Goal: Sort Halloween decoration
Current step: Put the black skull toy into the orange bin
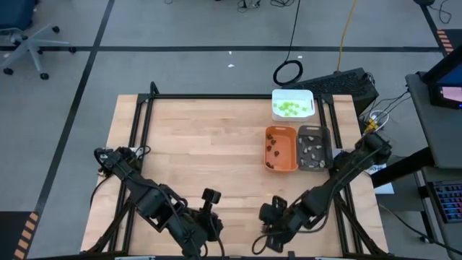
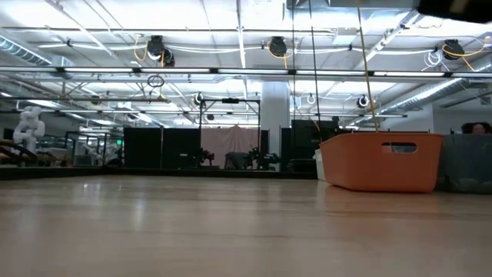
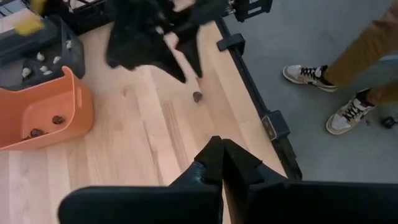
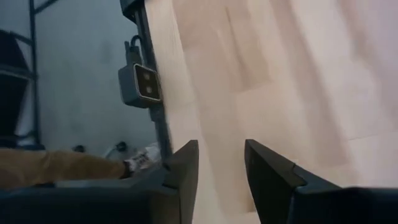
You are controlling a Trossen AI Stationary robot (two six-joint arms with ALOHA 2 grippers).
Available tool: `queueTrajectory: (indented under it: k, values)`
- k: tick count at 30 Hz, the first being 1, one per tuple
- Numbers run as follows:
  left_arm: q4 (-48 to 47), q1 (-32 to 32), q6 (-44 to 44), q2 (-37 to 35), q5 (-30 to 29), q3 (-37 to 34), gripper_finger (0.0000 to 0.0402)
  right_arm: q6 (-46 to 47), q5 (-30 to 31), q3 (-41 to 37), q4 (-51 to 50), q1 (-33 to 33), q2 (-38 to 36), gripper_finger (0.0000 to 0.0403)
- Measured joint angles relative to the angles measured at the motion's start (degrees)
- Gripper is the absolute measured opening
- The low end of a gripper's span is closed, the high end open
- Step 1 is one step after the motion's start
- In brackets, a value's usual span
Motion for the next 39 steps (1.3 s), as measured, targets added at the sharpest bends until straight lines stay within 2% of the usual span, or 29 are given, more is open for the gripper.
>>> queueTrajectory:
  k: [2, 7, 11, 16, 21, 28, 33, 39]
  values:
    - [0.0, 0.1, 0.0, 0.0, 0.0, 0.0, 0.0001, 3.4, 0.1, 0.0, 1.6, 0.9, 1.6, 0.0114]
    - [-0.1, 0.2, -0.1, 0.0, 0.0, 0.0, 0.0001, 6.7, 6.6, 0.0, 3.8, 4.3, 5.0, 0.0122]
    - [-0.1, 0.1, -1.6, 0.0, -0.2, 0.0, 0.0001, 5.3, 10.7, 0.0, 4.2, 5.7, 6.7, 0.0141]
    - [-0.1, 0.2, -5.1, 0.0, -1.3, 0.0, 0.0001, 0.3, 17.5, 0.0, 3.9, 8.2, 8.0, 0.0184]
    - [-0.2, 0.2, -7.7, 0.0, -2.6, 0.0, 0.0001, -7.2, 17.8, 0.0, 3.7, 9.8, 9.6, 0.0209]
    - [0.0, 0.2, -7.7, 0.1, -3.3, 0.0, 0.0001, -7.1, 17.0, 0.0, 2.0, 9.5, 12.9, 0.021]
    - [0.1, 0.2, -7.7, 0.1, -3.4, 0.0, 0.0001, -7.2, 12.8, 0.0, 2.2, 8.1, 15.1, 0.021]
    - [0.0, 0.1, -7.7, 0.1, -4.2, 0.0, 0.0001, -4.5, 12.3, 0.0, -0.6, 6.3, 15.3, 0.021]
